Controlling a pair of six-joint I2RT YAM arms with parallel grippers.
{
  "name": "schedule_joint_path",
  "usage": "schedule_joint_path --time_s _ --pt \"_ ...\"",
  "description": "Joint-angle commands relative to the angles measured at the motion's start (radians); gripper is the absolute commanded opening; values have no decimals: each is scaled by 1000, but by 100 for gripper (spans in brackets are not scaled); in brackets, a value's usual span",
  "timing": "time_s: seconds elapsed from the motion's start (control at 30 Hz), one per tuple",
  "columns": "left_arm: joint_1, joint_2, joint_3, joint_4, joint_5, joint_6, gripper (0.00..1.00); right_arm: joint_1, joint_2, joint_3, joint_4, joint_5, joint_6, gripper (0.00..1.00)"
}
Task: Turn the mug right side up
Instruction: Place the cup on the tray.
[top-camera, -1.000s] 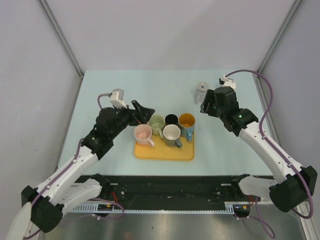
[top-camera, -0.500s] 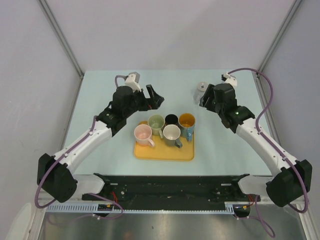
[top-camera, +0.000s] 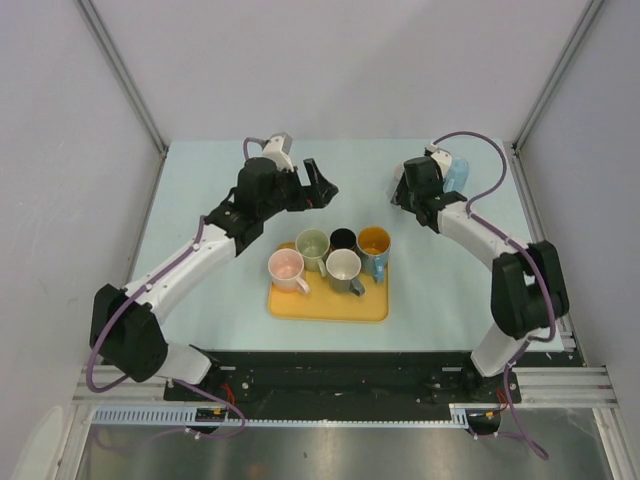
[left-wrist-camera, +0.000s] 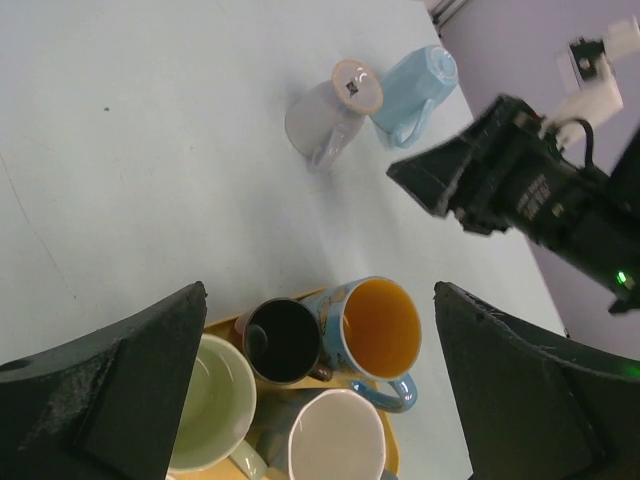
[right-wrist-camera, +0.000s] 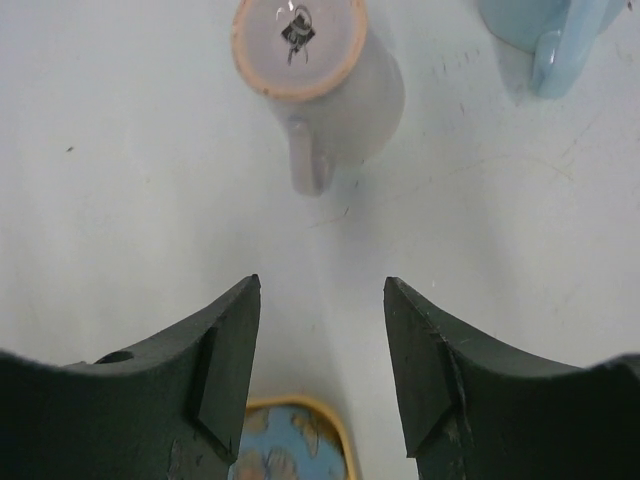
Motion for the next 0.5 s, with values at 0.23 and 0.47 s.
schedule_joint_path --time_s 0.23,0.47 --pt "5 -180 -189 11 23 -57 100 -46 304 284 29 35 -82 56" --pt "7 -277 -249 12 23 -34 100 -46 393 348 18 49 -90 54"
